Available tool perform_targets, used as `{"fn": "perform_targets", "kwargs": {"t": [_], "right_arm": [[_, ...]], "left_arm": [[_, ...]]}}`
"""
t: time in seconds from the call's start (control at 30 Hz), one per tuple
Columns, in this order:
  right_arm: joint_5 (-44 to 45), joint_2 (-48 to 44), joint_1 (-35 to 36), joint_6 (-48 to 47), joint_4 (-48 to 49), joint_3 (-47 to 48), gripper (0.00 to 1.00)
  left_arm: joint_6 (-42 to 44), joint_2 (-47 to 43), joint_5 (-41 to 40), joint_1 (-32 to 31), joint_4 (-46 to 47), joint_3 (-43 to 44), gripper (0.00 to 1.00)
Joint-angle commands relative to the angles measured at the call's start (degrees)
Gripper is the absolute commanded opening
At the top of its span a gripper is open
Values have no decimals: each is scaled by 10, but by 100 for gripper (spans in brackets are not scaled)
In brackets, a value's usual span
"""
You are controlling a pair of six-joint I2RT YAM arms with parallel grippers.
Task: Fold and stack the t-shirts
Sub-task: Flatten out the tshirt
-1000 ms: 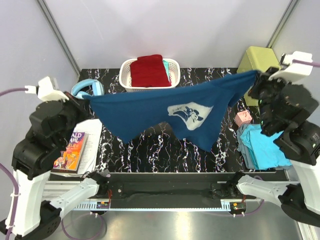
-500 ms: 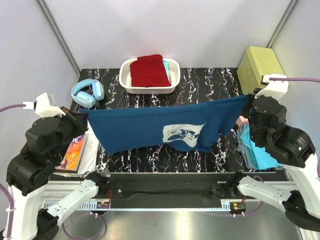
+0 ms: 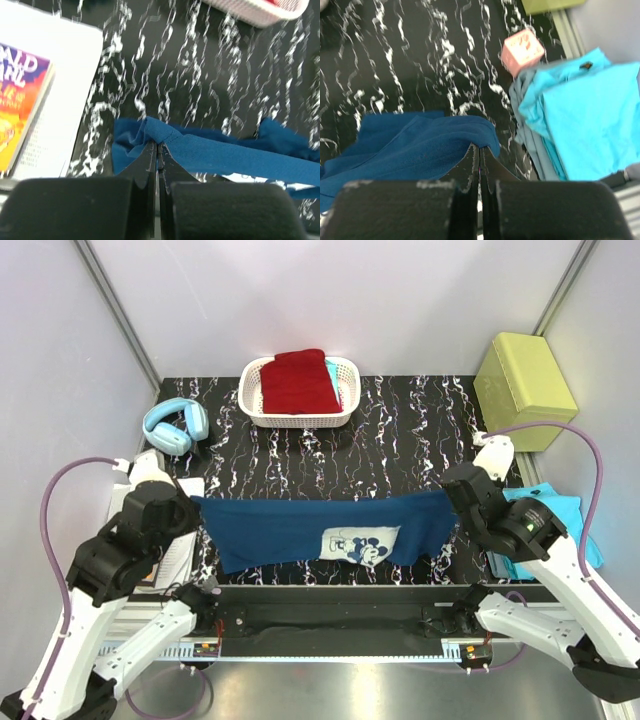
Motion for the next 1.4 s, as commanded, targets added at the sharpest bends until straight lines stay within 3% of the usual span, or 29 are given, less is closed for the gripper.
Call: {"fn": "perform_targets", "kwargs": {"t": [0.0,0.2,0.47,0.57,0.83,1.23,1.37], "right_arm": [[8,-20,6,54,-33,8,0],[2,25,6,29,16,2,0],[-18,141,1,-26,209,40,0],[-54,208,-46,-33,240,66,0],[-106,306,-142,-67,324,90,0],[-107,458,-187,-65,369,158,0],[-111,522,-202,-73,377,219,0]], "left_arm": [[-12,-28,16,1,-13,-18,0],[-1,9,-15,0,-8,-18,0],[40,167,-81,0,88,25,0],[54,226,-113,0,127,41,0],[81,328,-82,57,212,67,0],[105,505,-49,115,255,158,0],[104,569,-38,124,261,201,0]]}}
